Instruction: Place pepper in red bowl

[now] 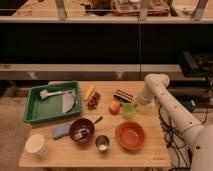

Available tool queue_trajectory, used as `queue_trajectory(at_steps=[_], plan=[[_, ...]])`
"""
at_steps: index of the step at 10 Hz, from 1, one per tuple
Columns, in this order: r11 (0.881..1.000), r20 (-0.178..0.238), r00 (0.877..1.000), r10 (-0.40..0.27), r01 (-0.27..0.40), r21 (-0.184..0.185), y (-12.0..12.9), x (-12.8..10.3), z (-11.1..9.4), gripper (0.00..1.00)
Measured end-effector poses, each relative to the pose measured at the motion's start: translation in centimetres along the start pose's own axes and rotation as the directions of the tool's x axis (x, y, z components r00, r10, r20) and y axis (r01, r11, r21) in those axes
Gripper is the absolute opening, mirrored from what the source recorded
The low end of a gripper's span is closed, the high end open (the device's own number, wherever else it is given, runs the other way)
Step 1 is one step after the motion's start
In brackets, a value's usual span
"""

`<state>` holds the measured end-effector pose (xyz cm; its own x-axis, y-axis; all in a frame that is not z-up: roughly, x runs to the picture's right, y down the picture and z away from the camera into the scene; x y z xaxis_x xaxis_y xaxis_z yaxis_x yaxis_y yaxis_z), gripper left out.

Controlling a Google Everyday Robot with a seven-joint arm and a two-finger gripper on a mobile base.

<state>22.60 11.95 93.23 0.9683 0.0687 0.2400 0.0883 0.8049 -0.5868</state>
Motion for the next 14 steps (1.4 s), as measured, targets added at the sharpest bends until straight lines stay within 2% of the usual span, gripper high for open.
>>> queue_trajectory(at_steps=[5, 6, 8, 9, 14], plan=[[1.000, -0.008, 1.000, -0.004, 0.004, 0.006, 0.4, 0.3, -0.7, 0.19], [1.000, -0.008, 1.000, -0.011, 0.011, 0.020, 0.9, 0.4, -1.4, 0.19], [0.997, 0.001, 1.000, -0.027, 0.027, 0.071, 2.1, 0.6, -5.0, 0.19], [0.996, 0.003, 1.000, -0.030, 0.030, 0.078, 2.4, 0.6, -5.6, 0.19], [0.996, 0.002, 0.999, -0.038, 0.038, 0.082, 2.3, 0.3, -5.6, 0.19]])
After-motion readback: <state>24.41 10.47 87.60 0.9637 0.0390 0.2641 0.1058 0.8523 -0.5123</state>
